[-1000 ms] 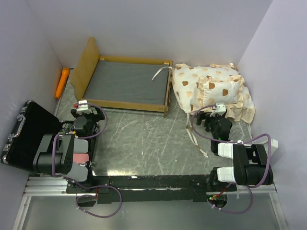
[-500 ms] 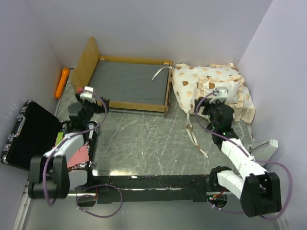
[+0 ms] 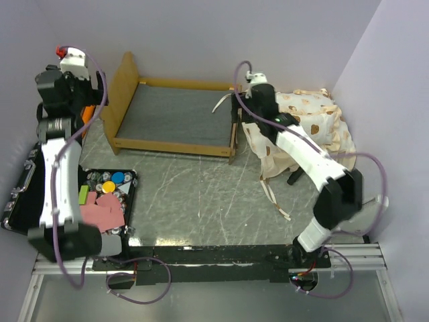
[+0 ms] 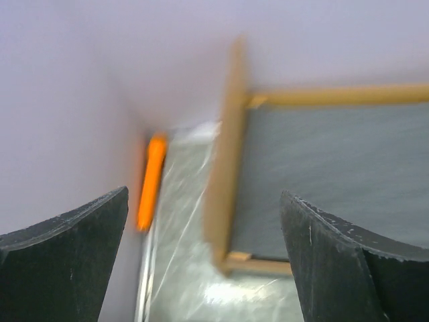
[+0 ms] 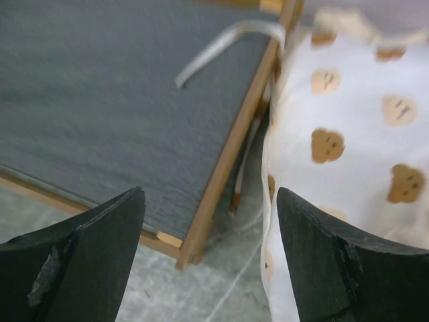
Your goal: Set up the pet bed
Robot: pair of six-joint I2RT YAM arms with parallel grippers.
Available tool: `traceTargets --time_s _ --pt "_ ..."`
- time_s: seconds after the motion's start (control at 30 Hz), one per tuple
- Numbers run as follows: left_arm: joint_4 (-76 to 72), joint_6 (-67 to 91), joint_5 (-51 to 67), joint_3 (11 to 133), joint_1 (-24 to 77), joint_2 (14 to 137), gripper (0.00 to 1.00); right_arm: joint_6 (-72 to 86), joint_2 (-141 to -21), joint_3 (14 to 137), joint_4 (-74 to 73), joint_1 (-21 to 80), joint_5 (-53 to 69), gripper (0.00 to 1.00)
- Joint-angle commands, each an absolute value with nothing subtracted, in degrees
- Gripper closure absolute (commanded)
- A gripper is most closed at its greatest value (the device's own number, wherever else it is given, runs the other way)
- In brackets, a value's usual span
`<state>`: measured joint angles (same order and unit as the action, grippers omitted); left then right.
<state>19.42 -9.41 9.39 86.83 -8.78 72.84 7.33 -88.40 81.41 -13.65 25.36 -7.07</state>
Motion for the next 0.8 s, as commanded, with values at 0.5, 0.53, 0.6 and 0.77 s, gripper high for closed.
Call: traceTargets --time_s 0.5,0.53,0.6,0.77 --pt "24.79 -10.46 2.72 93.25 -12.04 97.73 0.19 9.93 -119.61 105.90 -35.68 24.52 -6.42 0.26" --pt "24.70 -10.28 3.59 93.34 -12.04 98.60 0.21 9.84 -120.32 106.08 -35.68 24.35 -5.89 0.27" --pt "24.35 -9.93 5.09 93.69 -11.95 99.75 0.27 10.02 -121.11 106.08 -35.25 24.35 -4.31 0.29" --pt "22.33 -9.32 4.49 94.57 -10.29 102.82 0.33 10.90 -121.91 103.81 -32.36 24.35 -4.30 0.38"
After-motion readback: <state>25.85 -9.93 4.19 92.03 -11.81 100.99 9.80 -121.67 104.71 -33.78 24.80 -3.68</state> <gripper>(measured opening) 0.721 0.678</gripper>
